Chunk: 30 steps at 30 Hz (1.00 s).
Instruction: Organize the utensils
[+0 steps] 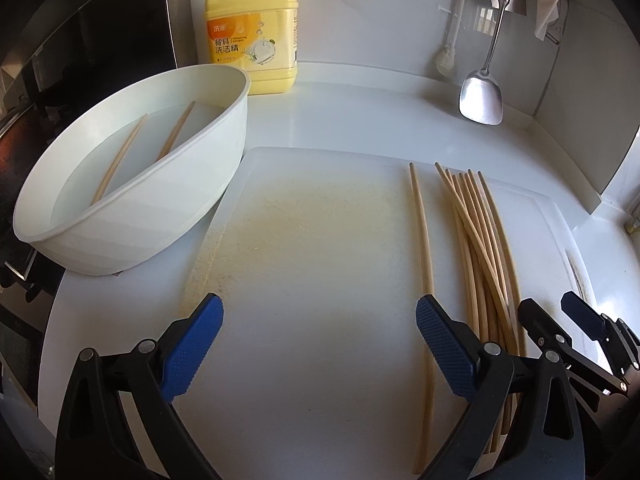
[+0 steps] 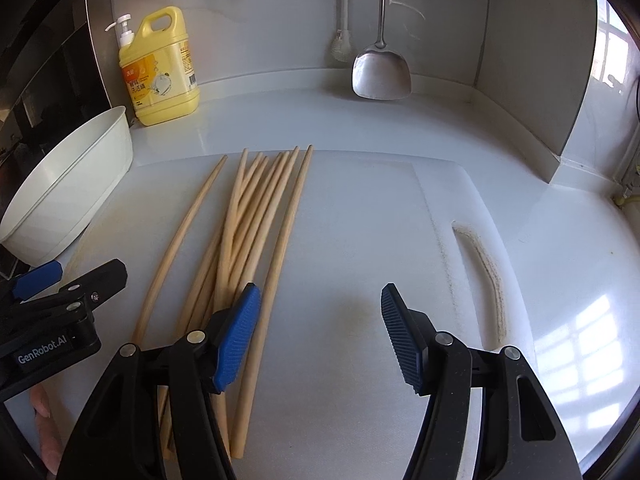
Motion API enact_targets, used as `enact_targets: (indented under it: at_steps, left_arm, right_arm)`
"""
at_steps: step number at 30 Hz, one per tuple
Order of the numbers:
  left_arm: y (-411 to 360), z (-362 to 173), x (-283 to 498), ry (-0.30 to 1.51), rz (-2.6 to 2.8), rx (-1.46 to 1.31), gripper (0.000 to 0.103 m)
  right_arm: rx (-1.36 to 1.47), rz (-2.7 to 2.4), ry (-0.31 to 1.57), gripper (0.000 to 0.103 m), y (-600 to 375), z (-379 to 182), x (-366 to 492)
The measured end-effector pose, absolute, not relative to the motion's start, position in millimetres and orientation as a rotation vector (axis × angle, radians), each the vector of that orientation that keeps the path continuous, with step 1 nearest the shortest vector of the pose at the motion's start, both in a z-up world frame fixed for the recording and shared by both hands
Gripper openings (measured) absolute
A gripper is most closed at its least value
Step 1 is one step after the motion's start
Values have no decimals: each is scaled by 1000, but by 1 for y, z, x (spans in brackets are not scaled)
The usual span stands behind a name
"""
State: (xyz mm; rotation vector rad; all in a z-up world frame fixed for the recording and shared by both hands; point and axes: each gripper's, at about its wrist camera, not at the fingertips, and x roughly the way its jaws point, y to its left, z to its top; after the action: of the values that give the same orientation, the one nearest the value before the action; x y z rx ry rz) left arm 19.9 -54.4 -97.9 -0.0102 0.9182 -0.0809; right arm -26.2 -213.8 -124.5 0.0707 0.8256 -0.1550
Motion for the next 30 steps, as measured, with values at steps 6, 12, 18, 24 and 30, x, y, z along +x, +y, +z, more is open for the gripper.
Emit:
enact_targets:
  at_steps: [6,12,18,24,30]
  left_arm:
    - [-56,-98,22,917,-79,-15,95]
    - [-64,-100,26,924,-86,-1,95]
    - [-72,-104,32,931,-89,18,95]
    - [-77,-105,36,936,-101,22,95]
    - [-85,-110,40,953,-106,50,95]
  right_arm:
    - [110,-165,799,60,-228,-119,-29]
    - [92,-134,816,59,-220,-124,-23]
    - [63,-128,831,59,-221,-128,-17]
    - [76,-146,833,59,-234,-129,-17]
    - [78,-149,833,59,-236,-129,-16]
